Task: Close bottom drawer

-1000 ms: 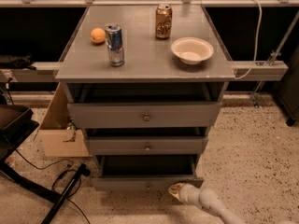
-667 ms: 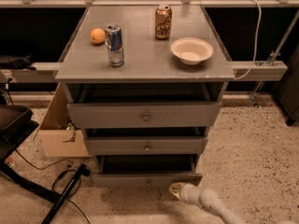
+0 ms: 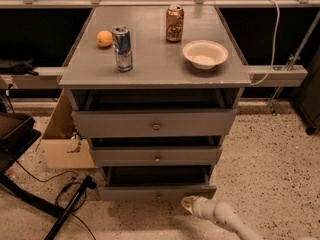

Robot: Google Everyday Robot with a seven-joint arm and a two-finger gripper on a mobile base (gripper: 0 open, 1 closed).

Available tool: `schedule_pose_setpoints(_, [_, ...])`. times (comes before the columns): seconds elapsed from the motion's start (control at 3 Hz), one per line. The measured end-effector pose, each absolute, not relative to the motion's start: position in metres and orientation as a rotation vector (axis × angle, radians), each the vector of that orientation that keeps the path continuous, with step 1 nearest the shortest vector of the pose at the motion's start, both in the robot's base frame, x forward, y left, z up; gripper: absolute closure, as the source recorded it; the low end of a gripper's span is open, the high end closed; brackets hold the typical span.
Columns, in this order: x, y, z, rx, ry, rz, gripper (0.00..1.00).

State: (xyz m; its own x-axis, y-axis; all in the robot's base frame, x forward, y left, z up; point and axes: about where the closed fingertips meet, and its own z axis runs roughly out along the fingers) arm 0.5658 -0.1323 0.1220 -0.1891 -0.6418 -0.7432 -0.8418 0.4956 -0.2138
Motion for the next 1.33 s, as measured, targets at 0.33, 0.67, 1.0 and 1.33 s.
schedule_pose_setpoints(0.33, [0.5658,-0.1323,0.122,-1.227,1.917,0.307,0.35])
schedule_pose_setpoints(0.67, [0.5658,-0.1322,0.122,-1.227,1.917,0.307,0.04])
schedule_pose_setpoints(1.0, [0.5658,-0.1321,0.1219,-1.227,1.917,0.307,0.0])
schedule_pose_setpoints(1.33, [0.5658,-0.1321,0.1219,-1.227,1.917,0.307,0.0])
